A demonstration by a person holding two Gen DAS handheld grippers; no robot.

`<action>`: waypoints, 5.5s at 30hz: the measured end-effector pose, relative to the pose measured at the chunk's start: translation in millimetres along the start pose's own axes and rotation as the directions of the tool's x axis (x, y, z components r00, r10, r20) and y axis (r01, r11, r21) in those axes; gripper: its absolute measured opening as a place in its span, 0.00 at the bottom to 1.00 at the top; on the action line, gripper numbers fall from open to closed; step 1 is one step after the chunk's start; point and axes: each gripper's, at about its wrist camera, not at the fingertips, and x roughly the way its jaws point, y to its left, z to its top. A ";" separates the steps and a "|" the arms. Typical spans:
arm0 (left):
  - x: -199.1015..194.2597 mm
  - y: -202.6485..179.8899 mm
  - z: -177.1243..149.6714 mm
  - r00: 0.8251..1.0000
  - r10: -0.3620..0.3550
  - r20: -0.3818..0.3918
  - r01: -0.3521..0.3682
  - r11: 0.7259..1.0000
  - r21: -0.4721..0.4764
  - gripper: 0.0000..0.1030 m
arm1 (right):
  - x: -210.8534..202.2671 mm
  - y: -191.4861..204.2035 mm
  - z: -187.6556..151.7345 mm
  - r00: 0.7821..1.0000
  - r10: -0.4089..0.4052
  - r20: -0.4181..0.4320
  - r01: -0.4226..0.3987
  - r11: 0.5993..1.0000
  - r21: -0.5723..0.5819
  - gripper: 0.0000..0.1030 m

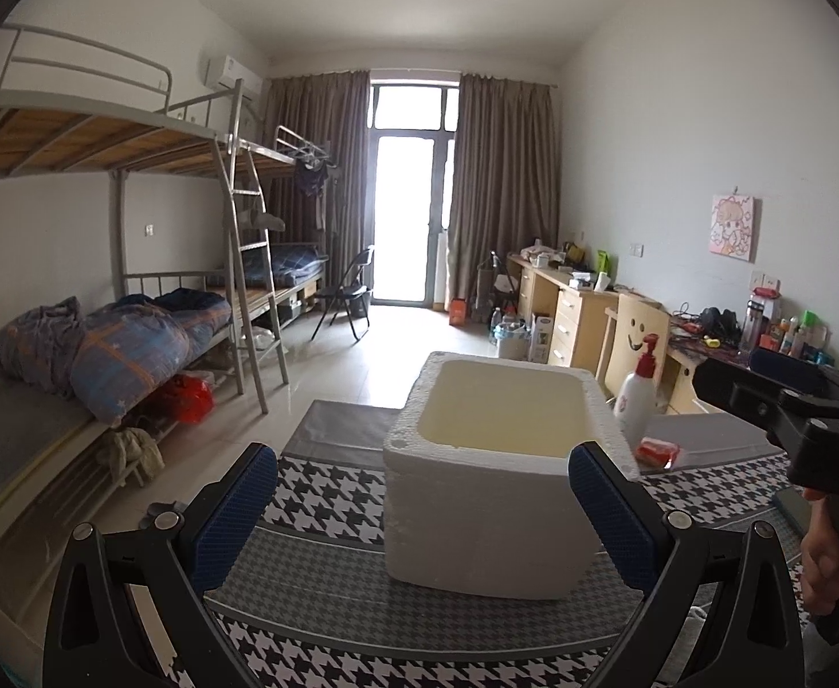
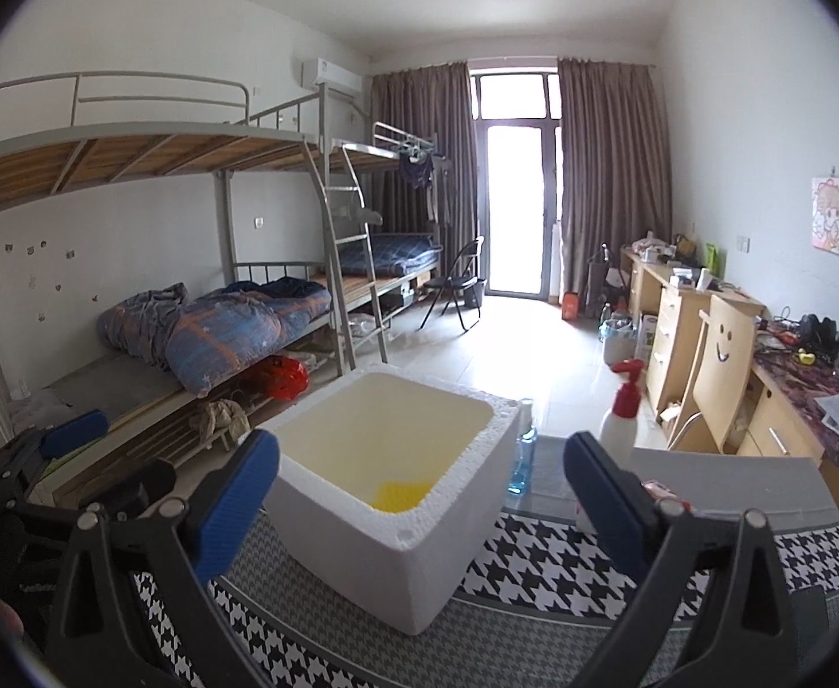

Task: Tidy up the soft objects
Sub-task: 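Withdraw both tools from the foam box back toward the table, then reach the left tool to the grey sock and close on it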

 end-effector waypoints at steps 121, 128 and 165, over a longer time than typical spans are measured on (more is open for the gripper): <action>29.6 -138.5 -118.7 0.884 -0.378 -0.275 0.426 0.893 0.143 0.99 | -90.6 -125.6 -156.0 0.900 -0.394 -0.187 0.424 0.891 0.160 0.98; 42.5 -146.4 -125.2 0.866 -0.382 -0.324 0.448 0.879 0.162 0.93 | -81.8 -129.5 -162.8 0.890 -0.395 -0.227 0.433 0.889 0.151 0.98; 80.5 -163.9 -156.4 0.800 -0.282 -0.530 0.445 0.871 0.208 0.22 | -50.3 -144.6 -179.7 0.850 -0.376 -0.369 0.448 0.885 0.129 0.98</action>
